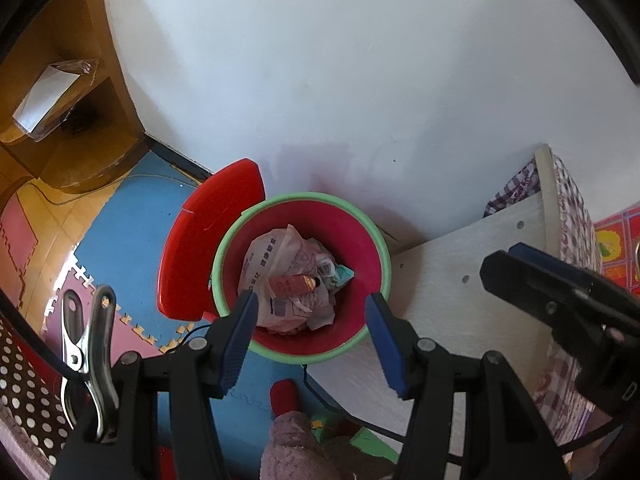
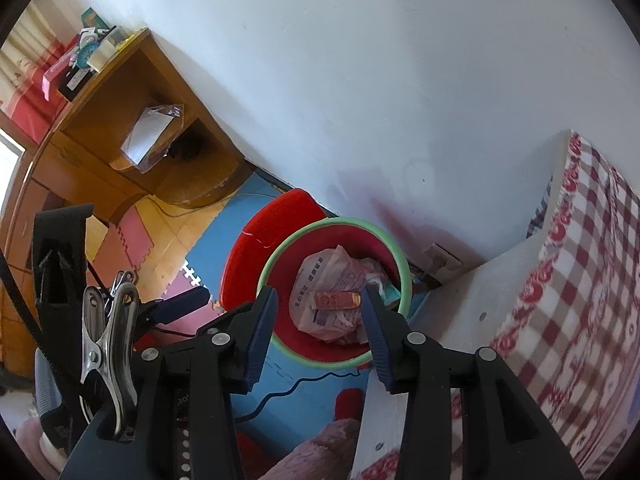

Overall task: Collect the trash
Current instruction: 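Move both tools from the bucket over the bed toward the white-and-green box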

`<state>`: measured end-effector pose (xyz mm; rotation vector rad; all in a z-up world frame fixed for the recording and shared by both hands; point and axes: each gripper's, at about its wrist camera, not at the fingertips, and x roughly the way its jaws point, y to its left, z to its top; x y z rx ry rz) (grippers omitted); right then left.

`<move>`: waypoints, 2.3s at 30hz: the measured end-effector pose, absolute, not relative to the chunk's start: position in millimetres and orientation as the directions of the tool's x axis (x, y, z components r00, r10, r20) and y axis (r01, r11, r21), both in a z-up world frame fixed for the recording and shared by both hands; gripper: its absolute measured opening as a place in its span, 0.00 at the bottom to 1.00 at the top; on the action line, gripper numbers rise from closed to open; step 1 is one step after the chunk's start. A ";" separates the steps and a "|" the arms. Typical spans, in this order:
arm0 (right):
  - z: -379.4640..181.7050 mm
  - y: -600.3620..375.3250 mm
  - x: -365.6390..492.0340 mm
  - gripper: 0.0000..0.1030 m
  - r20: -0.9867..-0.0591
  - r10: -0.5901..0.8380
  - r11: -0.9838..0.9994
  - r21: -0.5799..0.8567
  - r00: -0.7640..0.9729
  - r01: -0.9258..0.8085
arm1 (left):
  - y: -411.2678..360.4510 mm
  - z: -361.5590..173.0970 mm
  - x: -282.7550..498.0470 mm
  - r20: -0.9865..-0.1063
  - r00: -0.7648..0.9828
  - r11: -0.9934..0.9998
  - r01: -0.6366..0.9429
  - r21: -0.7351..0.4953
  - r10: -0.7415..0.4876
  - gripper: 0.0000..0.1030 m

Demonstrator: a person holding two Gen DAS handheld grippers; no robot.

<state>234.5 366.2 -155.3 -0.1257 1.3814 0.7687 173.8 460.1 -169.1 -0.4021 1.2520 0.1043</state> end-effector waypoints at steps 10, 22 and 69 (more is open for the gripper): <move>-126.0 355.5 213.7 0.43 -0.887 0.462 0.731 0.382 -0.003 -0.565 | 463.2 -141.6 143.6 -0.935 0.338 0.922 -0.318 -0.220 -0.107 0.57; -83.2 338.7 179.9 0.43 -0.848 0.530 0.677 0.422 0.002 -0.603 | 461.5 -100.7 111.6 -0.924 0.378 0.917 -0.346 -0.197 -0.056 0.57; 3.8 58.6 74.4 0.43 -0.786 0.591 0.748 0.450 0.181 -0.487 | 224.0 4.1 -1.4 -0.904 0.418 0.981 -0.120 -0.154 -0.091 0.57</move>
